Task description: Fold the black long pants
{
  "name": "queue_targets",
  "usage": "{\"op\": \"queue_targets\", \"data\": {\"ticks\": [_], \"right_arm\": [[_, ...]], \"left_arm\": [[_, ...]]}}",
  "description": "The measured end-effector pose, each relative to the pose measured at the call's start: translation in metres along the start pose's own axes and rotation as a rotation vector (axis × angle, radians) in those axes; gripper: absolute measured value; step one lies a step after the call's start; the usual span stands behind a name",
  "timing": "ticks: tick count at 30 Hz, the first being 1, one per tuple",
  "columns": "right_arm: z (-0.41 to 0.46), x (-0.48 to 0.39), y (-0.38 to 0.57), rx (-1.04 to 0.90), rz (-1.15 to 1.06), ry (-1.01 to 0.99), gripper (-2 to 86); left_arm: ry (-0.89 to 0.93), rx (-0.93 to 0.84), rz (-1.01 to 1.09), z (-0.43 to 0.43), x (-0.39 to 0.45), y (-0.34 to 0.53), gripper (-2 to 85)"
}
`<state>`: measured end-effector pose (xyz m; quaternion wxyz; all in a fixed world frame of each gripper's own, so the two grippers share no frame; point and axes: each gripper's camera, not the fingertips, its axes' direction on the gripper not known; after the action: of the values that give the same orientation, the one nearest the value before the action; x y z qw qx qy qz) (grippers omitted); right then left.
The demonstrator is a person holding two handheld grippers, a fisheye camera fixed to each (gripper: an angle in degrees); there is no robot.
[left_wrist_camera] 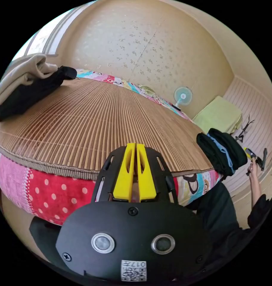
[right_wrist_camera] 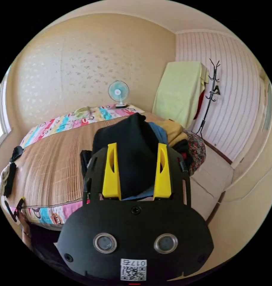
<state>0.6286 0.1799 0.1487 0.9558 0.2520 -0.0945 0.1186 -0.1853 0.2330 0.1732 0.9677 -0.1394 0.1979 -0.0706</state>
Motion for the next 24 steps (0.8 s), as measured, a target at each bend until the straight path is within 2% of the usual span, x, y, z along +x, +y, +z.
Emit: {"op": "queue_targets", "data": {"ticks": [2, 4, 6, 8, 9, 13, 15, 17, 18, 20, 22, 24], "right_arm": [[0.050, 0.007, -0.017, -0.227, 0.005, -0.019, 14.5], [0.072, 0.008, -0.029, -0.344, 0.059, -0.098, 11.8], [0.058, 0.000, -0.044, -0.255, 0.092, -0.168, 6.4], [0.030, -0.037, -0.074, -0.040, 0.046, -0.523, 5.3], [0.028, -0.054, -0.083, -0.020, 0.020, -0.578, 5.1], [0.019, -0.254, -0.125, -0.053, -0.394, -0.707, 4.4], [0.017, -0.352, -0.108, -0.101, -0.593, -0.772, 4.4], [0.011, -0.469, -0.046, -0.221, -0.825, -0.846, 4.8], [0.008, -0.492, -0.025, -0.251, -0.877, -0.881, 4.9], [-0.008, -0.563, 0.075, -0.387, -1.093, -1.089, 5.1], [-0.023, -0.586, 0.145, -0.493, -1.196, -1.252, 5.3], [-0.036, -0.582, 0.186, -0.537, -1.153, -1.371, 5.4]], "left_arm": [[0.054, 0.008, -0.040, -0.003, -0.018, 0.005, -1.0], [0.077, 0.014, -0.060, -0.004, -0.028, 0.009, -1.0], [0.098, 0.018, -0.072, -0.005, -0.038, 0.012, -1.0], [0.128, 0.031, -0.073, -0.007, -0.050, 0.019, -1.0], [0.135, 0.033, -0.073, -0.007, -0.053, 0.021, -1.0], [0.156, 0.038, -0.065, -0.009, -0.067, 0.031, -1.0], [0.163, 0.040, -0.064, -0.010, -0.072, 0.035, -1.0], [0.180, 0.042, -0.067, -0.010, -0.079, 0.042, -1.0], [0.187, 0.043, -0.068, -0.010, -0.081, 0.043, -1.0], [0.220, 0.039, -0.076, -0.009, -0.090, 0.050, -1.0], [0.243, 0.037, -0.076, -0.009, -0.095, 0.056, -1.0], [0.262, 0.032, -0.075, -0.008, -0.099, 0.063, -1.0]]}}
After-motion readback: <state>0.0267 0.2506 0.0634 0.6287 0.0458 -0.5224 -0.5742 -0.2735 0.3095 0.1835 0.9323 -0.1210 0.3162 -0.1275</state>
